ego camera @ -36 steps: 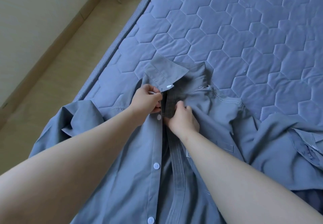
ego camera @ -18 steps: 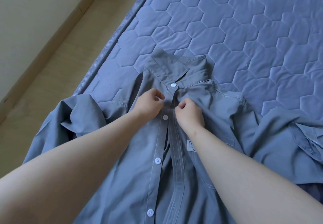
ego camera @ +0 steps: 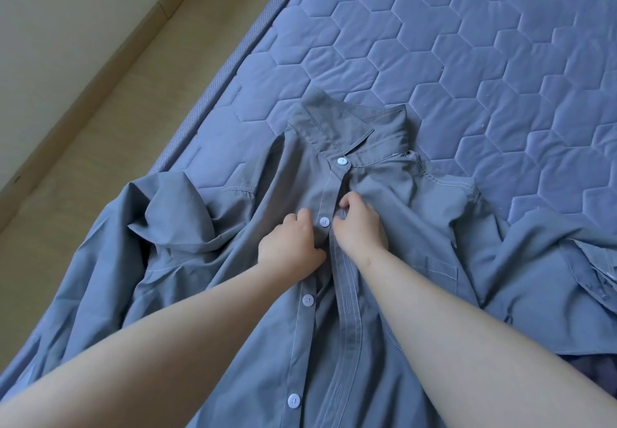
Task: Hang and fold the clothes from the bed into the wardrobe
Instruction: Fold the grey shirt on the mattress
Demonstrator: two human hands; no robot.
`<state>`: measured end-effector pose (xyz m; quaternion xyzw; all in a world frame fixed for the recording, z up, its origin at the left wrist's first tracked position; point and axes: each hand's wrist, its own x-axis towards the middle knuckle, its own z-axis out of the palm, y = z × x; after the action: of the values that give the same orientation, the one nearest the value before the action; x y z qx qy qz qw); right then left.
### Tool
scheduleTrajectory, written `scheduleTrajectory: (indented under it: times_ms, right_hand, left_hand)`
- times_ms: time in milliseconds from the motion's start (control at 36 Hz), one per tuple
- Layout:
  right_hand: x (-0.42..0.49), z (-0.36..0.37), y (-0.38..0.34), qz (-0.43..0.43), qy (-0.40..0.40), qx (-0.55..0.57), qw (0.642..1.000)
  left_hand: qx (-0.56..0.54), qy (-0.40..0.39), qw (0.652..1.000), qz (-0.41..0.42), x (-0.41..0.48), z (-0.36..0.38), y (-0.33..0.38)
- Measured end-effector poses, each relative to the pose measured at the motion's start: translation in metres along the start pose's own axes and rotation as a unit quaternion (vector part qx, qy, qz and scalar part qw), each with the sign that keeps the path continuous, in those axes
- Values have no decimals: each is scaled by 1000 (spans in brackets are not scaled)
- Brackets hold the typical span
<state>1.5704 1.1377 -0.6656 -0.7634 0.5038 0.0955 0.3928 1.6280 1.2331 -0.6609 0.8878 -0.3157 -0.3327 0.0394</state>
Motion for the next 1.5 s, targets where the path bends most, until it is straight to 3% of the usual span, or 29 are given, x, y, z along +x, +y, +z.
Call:
scheduleTrajectory:
  times_ms: [167, 306, 389, 556, 694, 833, 917, 972, 1028, 1083, 1194, 1361, 1500]
  right_hand:
    - [24, -7, -13, -19, 17, -5, 1000]
    - [49, -8, -26, -11, 36, 23, 999]
    - [59, -9, -30, 15, 49, 28, 998]
    - [72, -8, -40, 10, 95, 34, 995]
    - [86, -19, -46, -5, 156, 120, 980]
    - [83, -14, -40, -20, 103, 162, 981]
    - [63, -4, -34, -61, 144, 158, 975]
    - [47, 2, -29, -78, 183, 131, 971]
    - [32, 9, -23, -74, 159, 114, 978]
    - [19, 20, -17, -45, 111, 115, 986]
    - [4, 27, -14, 25, 55, 180, 982]
    - [13, 28, -22, 62, -23, 154, 986]
    - [26, 25, -31, 86, 33, 268, 959]
  left_hand:
    - [32, -5, 999, 26, 13, -1, 5]
    - [-86, -39, 995, 33, 39, -10, 10]
    - [-193, -66, 979, 6, 44, -8, 7]
    - [-296, -107, 949, 13, 50, 5, -5]
    - [-309, -110, 945, 19, 54, 12, -10]
    - [-338, -92, 936, 20, 52, 15, -13]
    - [-306, -68, 949, 44, 41, 13, -13]
    - [-229, -8, 972, 53, 27, 14, -10]
    - [-82, 65, 994, 39, 10, 20, -7]
    - [27, 100, 994, 29, -6, 26, -5]
    - [10, 93, 996, -13, -23, 26, -11]
    - [23, 31, 999, -2, -33, 22, -15]
    - [72, 48, 996, -8, -33, 26, -11]
